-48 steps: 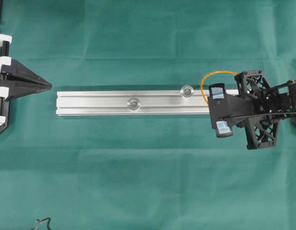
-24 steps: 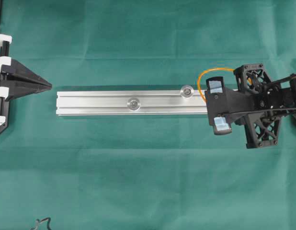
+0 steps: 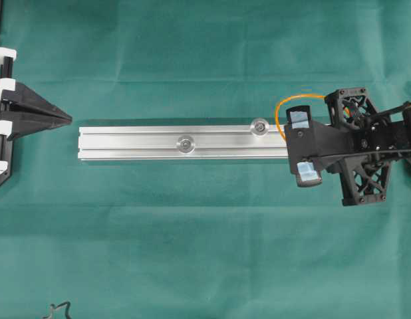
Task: Hook the rubber onto the shaft.
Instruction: 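Lift the band with the right gripper and pull it leftward along the rail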
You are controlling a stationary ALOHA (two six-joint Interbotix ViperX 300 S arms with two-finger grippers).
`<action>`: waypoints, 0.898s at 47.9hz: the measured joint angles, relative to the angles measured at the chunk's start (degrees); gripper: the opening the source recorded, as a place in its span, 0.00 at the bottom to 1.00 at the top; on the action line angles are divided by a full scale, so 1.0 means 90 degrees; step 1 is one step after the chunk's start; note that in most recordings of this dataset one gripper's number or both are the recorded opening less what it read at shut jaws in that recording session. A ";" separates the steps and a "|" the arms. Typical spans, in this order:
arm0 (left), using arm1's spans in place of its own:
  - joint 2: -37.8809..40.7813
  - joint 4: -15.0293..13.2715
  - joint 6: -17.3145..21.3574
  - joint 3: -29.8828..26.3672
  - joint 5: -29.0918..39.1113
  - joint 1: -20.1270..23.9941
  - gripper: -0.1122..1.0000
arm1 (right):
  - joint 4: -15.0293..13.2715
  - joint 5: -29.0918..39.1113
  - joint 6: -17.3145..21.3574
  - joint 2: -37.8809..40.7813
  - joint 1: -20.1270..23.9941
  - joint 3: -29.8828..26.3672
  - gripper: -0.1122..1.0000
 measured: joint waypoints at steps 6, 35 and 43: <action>0.0000 0.0000 0.0000 0.0000 0.0010 -0.0010 0.10 | 0.0010 0.0000 0.0000 0.0000 0.0000 -0.0020 0.16; 0.0000 0.0000 0.0000 0.0000 0.0010 0.0000 0.10 | 0.0000 -0.0029 -0.0010 0.0332 0.0000 -0.0391 0.16; 0.0000 0.0000 0.0000 0.0000 0.0000 -0.0010 0.10 | -0.0059 -0.0146 -0.0049 0.0596 -0.0010 -0.0645 0.16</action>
